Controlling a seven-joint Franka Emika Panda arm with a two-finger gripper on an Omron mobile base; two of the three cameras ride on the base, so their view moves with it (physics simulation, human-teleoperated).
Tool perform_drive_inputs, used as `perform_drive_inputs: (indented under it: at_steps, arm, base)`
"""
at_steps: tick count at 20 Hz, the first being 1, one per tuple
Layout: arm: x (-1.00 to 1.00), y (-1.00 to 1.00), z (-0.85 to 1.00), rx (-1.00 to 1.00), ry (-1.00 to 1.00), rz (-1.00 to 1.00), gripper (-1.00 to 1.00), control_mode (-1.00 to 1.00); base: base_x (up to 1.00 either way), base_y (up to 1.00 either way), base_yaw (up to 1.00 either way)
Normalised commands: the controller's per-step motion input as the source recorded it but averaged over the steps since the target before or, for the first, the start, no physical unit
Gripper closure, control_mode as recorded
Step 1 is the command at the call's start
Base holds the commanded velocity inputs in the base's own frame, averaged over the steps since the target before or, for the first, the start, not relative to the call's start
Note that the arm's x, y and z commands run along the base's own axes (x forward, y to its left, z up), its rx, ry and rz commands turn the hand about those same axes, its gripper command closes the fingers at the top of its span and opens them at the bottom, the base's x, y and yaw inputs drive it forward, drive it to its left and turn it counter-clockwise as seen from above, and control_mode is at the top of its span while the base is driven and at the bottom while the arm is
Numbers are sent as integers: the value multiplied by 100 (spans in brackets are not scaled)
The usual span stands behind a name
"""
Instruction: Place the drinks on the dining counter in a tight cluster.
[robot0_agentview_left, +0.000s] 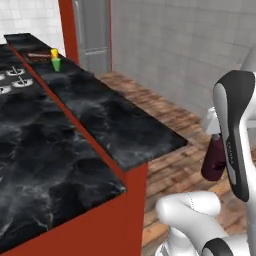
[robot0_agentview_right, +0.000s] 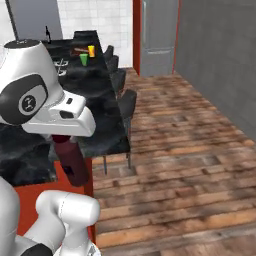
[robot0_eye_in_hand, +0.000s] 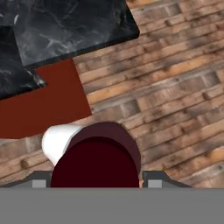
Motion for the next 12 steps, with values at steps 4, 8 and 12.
perform_drive_inputs:
  at_steps: [4, 8, 12]
  arm:
    - [0, 0, 0, 0, 0, 0, 100, 100]
    - [0, 0, 0, 0, 0, 0, 100, 100]
    - [0, 0, 0, 0, 0, 0, 100, 100]
  base:
    - [40, -100, 51]
    - [34, -100, 52]
    - [38, -74, 72]
